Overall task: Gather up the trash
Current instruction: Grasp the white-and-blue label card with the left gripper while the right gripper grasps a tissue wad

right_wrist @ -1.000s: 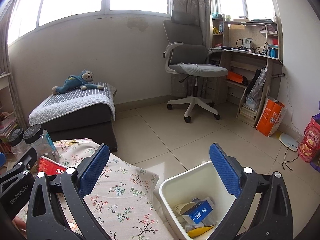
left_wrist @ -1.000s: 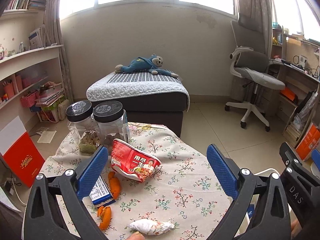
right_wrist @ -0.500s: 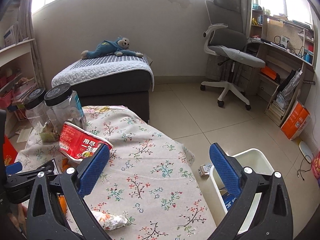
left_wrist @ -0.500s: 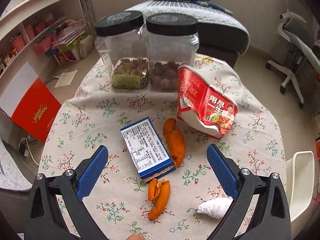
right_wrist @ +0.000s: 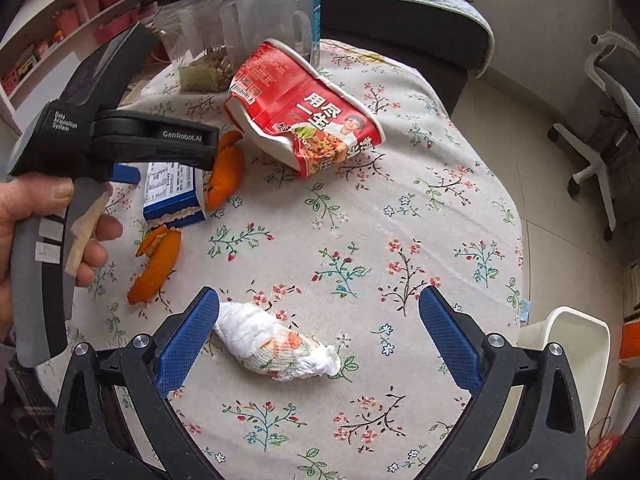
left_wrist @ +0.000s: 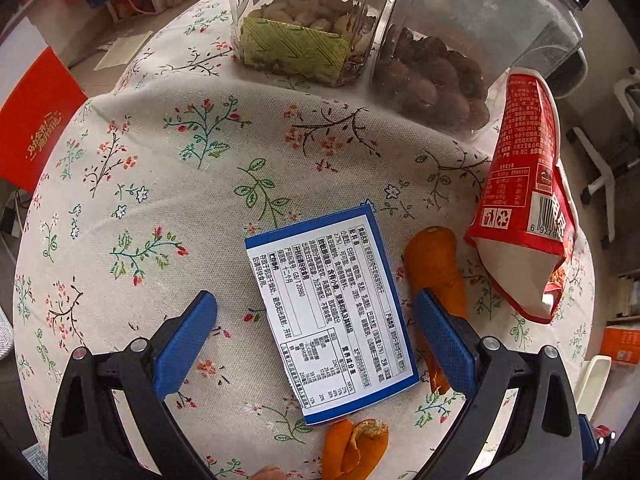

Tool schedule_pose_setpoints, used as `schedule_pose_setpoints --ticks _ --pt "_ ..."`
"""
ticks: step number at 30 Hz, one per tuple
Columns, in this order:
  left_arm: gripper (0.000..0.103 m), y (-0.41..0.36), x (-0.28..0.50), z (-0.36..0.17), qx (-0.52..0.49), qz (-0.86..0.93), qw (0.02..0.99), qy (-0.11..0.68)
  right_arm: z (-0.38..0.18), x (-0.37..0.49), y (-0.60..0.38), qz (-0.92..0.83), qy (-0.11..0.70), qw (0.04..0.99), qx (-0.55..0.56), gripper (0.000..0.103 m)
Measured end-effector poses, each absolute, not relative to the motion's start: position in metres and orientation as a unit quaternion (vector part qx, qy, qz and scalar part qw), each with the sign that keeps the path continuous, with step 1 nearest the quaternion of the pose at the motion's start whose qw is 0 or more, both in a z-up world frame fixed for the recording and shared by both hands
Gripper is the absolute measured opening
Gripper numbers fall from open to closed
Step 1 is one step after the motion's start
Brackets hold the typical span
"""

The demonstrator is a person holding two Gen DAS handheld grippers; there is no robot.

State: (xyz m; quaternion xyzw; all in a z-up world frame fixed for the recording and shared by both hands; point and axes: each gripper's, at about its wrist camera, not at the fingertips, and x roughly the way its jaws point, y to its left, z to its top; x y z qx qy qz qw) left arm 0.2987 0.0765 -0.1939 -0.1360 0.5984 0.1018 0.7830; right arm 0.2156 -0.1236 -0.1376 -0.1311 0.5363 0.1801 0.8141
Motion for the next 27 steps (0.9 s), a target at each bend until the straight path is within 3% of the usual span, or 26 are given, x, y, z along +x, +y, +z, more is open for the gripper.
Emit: schedule_pose_setpoints --ticks 3,4,7,8,9,11,13,27 --pt "0.080 0.072 0.298 -0.191 -0.106 0.103 0.792 0.593 -0.156 0.211 -0.114 0.218 0.558 0.785 -0.157 0.096" --pt "0.064 0.071 0.296 -0.188 -0.097 0.101 0.796 0.588 -0.161 0.210 -0.111 0.225 0.562 0.778 -0.166 0.096" --pt "0.061 0.080 0.291 -0.178 -0.127 0.080 0.797 0.585 -0.174 0.205 -0.102 0.236 0.569 0.766 -0.187 0.093" --pt "0.061 0.082 0.288 -0.173 -0.132 0.079 0.800 0.580 -0.177 0.204 -0.100 0.241 0.574 0.760 -0.187 0.081" --pt "0.061 0.085 0.288 -0.166 -0.132 0.078 0.805 0.573 -0.175 0.203 -0.099 0.241 0.569 0.764 -0.185 0.078" --pt "0.061 0.086 0.283 -0.150 -0.131 0.073 0.815 0.560 -0.168 0.205 -0.100 0.240 0.569 0.768 -0.169 0.050" --pt "0.061 0.086 0.276 -0.132 -0.135 0.066 0.826 0.544 -0.160 0.211 -0.104 0.231 0.573 0.775 -0.135 0.039" --pt "0.061 0.114 0.226 -0.043 -0.135 0.078 0.892 0.425 -0.037 0.207 -0.093 0.216 0.388 0.896 -0.004 0.038"
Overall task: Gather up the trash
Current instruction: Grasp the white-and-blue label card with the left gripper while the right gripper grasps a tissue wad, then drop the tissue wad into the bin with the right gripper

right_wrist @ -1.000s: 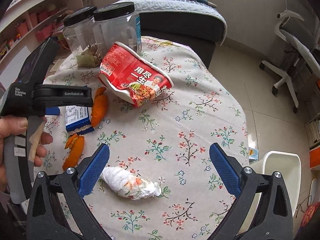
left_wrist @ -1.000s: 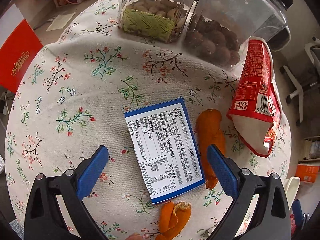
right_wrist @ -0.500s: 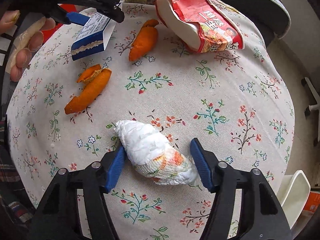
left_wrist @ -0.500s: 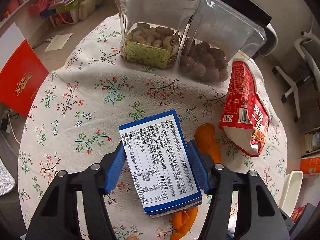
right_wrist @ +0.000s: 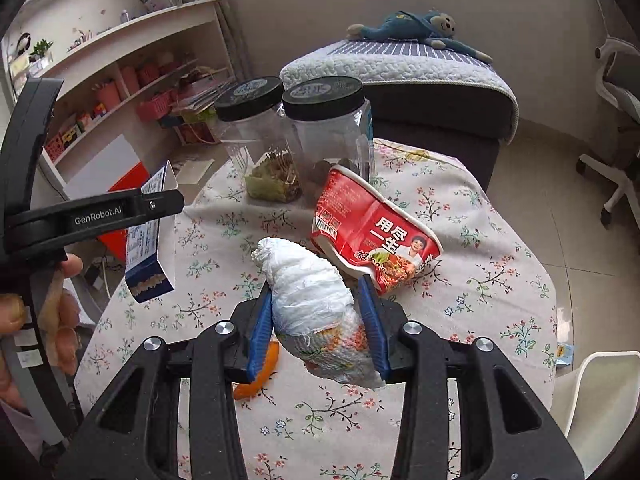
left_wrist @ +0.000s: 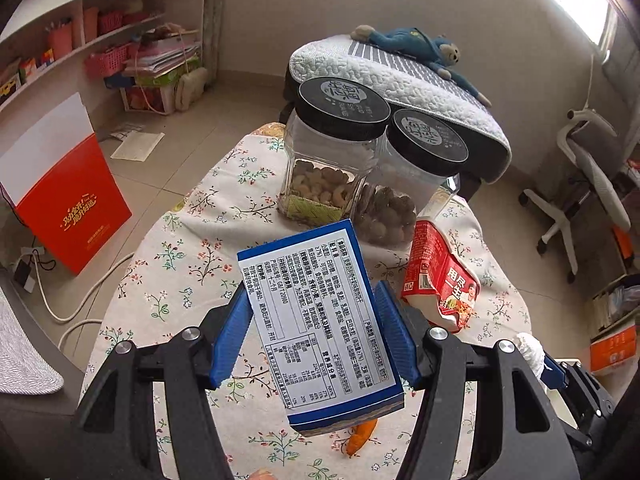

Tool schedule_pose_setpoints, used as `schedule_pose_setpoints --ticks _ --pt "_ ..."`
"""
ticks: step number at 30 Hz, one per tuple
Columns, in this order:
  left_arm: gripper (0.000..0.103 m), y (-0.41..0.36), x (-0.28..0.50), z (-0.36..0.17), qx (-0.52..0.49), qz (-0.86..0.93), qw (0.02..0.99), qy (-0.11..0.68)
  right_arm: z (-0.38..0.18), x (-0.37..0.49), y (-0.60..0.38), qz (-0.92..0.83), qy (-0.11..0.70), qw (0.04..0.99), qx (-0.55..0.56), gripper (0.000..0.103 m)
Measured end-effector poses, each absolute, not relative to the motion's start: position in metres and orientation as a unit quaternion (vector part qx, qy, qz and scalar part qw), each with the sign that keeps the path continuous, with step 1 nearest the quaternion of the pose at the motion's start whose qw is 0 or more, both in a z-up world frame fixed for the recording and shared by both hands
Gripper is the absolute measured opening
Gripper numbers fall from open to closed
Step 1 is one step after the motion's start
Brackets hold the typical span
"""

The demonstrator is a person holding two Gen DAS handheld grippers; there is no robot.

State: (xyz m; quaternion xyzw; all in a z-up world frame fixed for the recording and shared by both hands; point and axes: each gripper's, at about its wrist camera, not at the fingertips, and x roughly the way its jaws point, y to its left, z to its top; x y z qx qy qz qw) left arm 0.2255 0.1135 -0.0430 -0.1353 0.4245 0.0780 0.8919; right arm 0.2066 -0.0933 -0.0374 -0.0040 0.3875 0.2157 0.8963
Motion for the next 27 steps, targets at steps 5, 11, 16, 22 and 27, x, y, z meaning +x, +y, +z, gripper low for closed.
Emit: schedule_pose_setpoints --ticks 5,11,16,22,27 --pt "0.061 0.104 0.209 -0.021 -0.103 0.085 0.920 0.368 -0.019 0.205 -0.103 0.194 0.334 0.922 0.011 0.039" --pt "0.062 0.080 0.188 -0.003 -0.055 0.094 0.949 0.297 -0.010 0.197 -0.115 0.151 0.284 0.947 0.027 0.039" --pt "0.062 0.054 0.171 0.011 -0.002 0.100 0.968 0.230 0.001 0.194 -0.128 0.119 0.245 0.962 0.039 0.039" --pt "0.062 0.036 0.163 0.019 0.019 0.102 0.976 0.192 0.008 0.189 -0.141 0.088 0.219 0.971 0.045 0.039" --pt "0.062 0.028 0.163 0.024 0.012 0.097 0.977 0.187 0.010 0.186 -0.147 0.071 0.210 0.974 0.043 0.040"
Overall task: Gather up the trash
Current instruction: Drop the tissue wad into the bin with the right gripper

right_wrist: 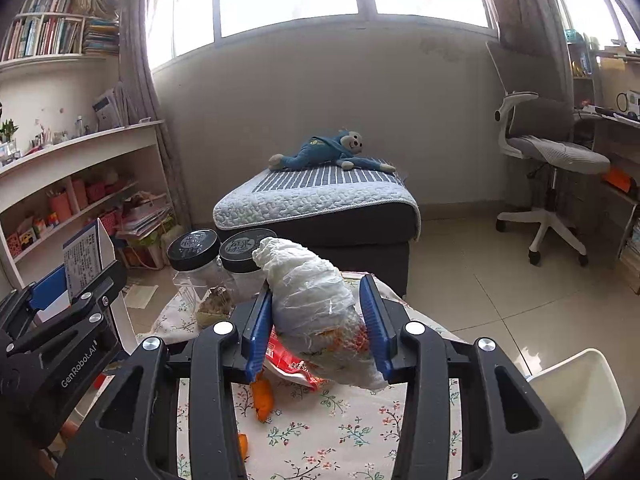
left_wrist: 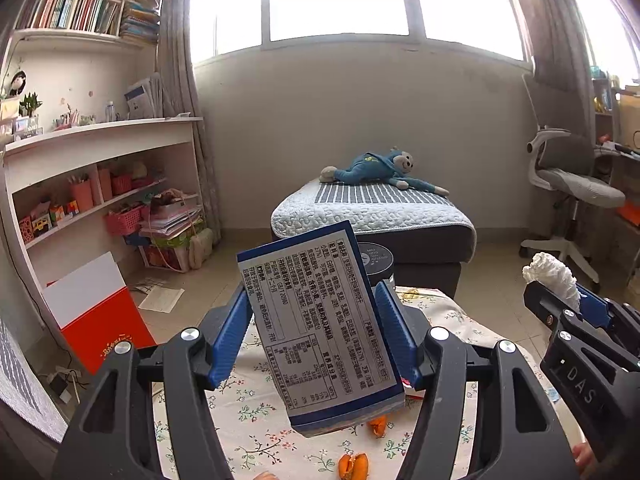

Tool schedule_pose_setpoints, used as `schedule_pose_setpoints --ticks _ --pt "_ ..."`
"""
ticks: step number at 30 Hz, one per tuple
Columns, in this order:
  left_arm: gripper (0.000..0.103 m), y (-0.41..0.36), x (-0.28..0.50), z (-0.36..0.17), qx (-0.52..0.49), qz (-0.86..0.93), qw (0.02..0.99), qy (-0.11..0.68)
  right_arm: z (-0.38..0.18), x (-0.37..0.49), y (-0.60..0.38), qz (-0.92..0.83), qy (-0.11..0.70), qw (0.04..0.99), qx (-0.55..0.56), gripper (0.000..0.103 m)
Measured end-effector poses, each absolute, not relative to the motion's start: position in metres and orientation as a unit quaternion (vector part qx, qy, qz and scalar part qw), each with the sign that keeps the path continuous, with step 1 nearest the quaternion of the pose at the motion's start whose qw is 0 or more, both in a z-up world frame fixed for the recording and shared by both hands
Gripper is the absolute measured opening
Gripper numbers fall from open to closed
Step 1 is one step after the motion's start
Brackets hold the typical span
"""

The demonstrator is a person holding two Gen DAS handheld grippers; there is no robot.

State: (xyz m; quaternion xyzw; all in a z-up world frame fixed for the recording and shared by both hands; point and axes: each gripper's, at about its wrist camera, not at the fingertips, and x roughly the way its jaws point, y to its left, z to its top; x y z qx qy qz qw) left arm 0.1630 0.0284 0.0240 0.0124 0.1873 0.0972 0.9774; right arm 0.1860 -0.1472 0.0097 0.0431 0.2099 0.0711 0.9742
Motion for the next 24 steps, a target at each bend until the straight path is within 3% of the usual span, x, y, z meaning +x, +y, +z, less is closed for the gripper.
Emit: schedule_pose_setpoints --ticks 12,16,19,24 --pt "0.062 -0.001 0.161 0.031 0.007 0.077 0.981 0.178 0.021 0.171 -0.169 0.050 0.185 0.981 0.035 0.040" --pt "0.062 -0.006 0.161 0.031 0.006 0.072 0.981 0.179 0.016 0.178 -0.185 0.042 0.209 0.976 0.051 0.041" --pt "0.062 -0.004 0.162 0.028 0.006 0.070 0.980 0.185 -0.010 0.202 -0.211 0.025 0.282 0.955 0.089 0.073" --pt "0.062 0.009 0.172 0.020 0.006 0.068 0.975 0.211 -0.076 0.247 -0.260 -0.012 0.428 0.883 0.191 0.072"
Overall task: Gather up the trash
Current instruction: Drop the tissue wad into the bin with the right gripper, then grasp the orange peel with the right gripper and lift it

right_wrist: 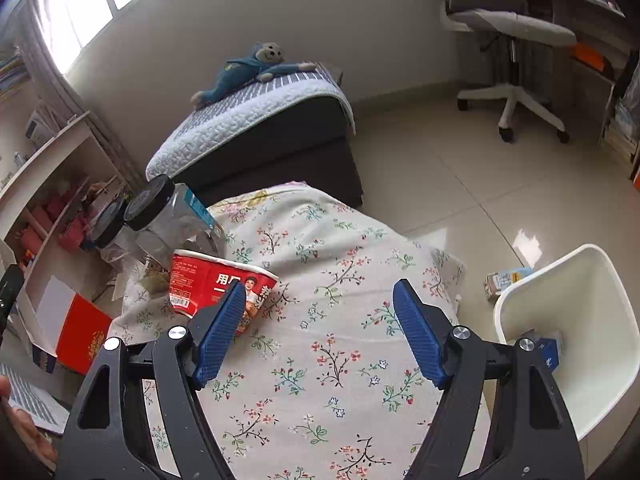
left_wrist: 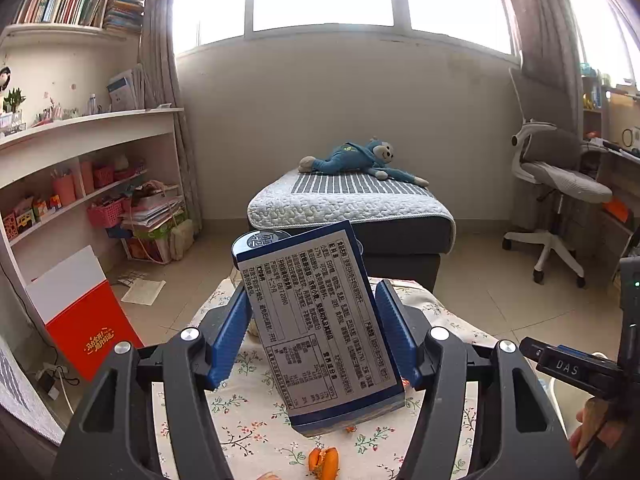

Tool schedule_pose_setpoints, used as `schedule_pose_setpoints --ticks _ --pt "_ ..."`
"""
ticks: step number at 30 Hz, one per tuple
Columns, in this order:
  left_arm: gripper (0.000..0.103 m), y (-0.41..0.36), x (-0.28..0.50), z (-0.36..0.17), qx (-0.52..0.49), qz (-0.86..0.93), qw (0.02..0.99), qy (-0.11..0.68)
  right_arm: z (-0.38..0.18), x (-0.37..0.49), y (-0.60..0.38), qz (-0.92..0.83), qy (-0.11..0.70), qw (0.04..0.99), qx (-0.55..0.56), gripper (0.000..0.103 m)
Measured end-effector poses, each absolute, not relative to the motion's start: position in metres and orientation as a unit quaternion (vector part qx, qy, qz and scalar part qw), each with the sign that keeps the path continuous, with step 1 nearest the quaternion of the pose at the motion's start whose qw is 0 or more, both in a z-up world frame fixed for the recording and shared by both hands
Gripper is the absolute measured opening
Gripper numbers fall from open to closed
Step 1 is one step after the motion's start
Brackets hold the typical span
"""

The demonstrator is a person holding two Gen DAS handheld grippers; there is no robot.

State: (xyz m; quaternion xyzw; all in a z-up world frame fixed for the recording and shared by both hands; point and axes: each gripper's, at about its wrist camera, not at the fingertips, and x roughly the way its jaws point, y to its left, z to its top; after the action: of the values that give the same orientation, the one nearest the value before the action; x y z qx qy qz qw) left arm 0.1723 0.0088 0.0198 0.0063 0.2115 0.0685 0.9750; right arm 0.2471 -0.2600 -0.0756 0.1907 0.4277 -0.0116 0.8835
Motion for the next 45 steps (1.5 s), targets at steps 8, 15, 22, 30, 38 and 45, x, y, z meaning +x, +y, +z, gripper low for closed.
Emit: schedule_pose_setpoints --ticks 8,15,22,30,38,45 --pt "0.062 0.037 0.184 0.015 -0.020 0.077 0.969 0.234 -0.102 0.248 -0.183 0.073 0.477 0.869 0.105 0.074" --pt "0.062 0.061 0.179 0.022 -0.032 0.100 0.969 0.225 -0.151 0.227 -0.060 0.174 0.554 0.812 0.055 0.076" --pt "0.062 0.084 0.175 0.024 -0.039 0.113 0.966 0.227 -0.179 0.211 -0.002 0.168 0.532 0.826 -0.077 0.038" --pt "0.062 0.105 0.185 0.018 -0.068 0.127 0.956 0.255 -0.120 0.229 -0.040 0.184 0.481 0.857 0.023 0.018" --pt "0.062 0.088 0.180 0.023 -0.058 0.117 0.961 0.243 -0.031 0.225 -0.110 0.156 0.359 0.913 0.114 0.018" --pt "0.062 0.050 0.173 0.028 -0.033 0.094 0.968 0.232 -0.006 0.210 -0.145 0.115 0.308 0.938 0.108 0.018"
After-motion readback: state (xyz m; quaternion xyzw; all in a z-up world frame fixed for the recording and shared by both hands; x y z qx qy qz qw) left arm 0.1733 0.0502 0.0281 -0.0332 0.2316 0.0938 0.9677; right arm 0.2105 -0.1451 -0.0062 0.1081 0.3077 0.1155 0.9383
